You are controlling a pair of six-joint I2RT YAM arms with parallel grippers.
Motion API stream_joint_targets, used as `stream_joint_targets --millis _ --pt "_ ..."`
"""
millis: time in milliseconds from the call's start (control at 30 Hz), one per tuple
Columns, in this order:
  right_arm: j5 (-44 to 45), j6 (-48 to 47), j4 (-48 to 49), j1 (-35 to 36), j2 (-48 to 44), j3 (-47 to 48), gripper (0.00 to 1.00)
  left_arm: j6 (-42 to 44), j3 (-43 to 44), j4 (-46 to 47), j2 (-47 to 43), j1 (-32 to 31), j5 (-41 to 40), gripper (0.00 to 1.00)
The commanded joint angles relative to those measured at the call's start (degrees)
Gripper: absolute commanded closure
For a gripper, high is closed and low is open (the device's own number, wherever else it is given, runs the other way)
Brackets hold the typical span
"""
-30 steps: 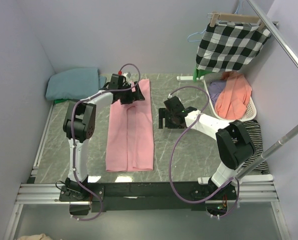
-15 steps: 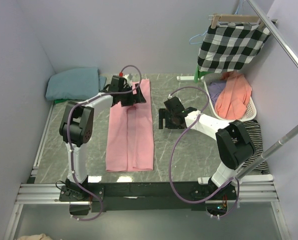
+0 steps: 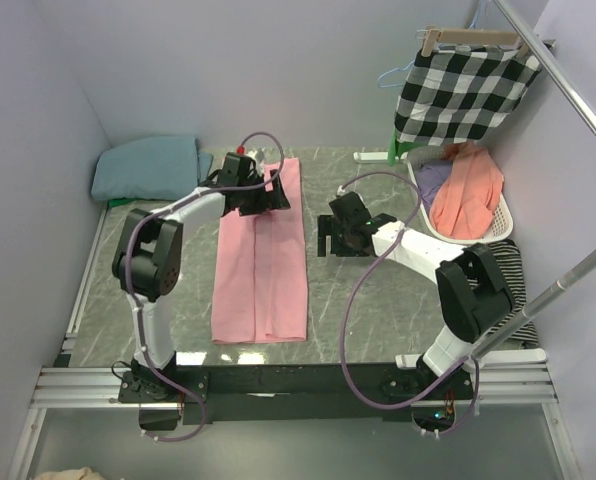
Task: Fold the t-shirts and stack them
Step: Grab the bottom of the folded rectangular tshirt with both arms
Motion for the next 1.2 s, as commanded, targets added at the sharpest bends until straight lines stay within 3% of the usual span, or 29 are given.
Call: stream_joint_targets --millis 0,167,233,433,500,733,833,967,1167 --pt "0.0 -0.9 0.3 -0.2 -5.1 0.1 0.10 1.0 -0.5 -1.7 -14.5 -2.0 -6.7 0.00" --pt "-10.8 -3.8 -1.8 -1.5 -8.0 -0.3 0.11 -5.3 -7.8 -13.1 -22.8 -1.8 -21.9 0.01" --pt "-13.8 -4.8 -3.2 -1.5 -9.2 -0.7 0.11 -8.7 -14.0 -15.6 -26.7 -1.9 -23.9 0.01" --pt "-25.6 -2.3 -3.7 -1.3 -12.7 -6.1 0.13 -18.5 -33.4 -19.1 -41.7 -3.5 -21.4 0.01" --pt "-28.5 -1.0 -3.2 -0.9 -13.6 -8.3 0.15 -20.5 -36.3 -22.6 -46.3 -5.1 -22.0 0.01" --pt "-32.1 1.6 -2.0 4.2 -14.5 -15.6 0.21 -30.1 -45.3 -32.1 -57.2 -11.8 -22.8 0.01" --pt "-32.1 2.7 -2.1 6.7 -15.1 -17.0 0.22 -32.9 -45.9 -33.6 -60.6 -14.4 -22.3 0.01" --pt "-31.5 3.7 -2.5 8.5 -15.3 -17.3 0.23 -35.8 -45.7 -42.7 -61.9 -15.5 -24.5 0.01" --pt "-29.4 4.5 -2.9 10.0 -15.2 -16.5 0.23 -42.9 -52.0 -42.5 -68.7 -15.9 -23.8 0.00"
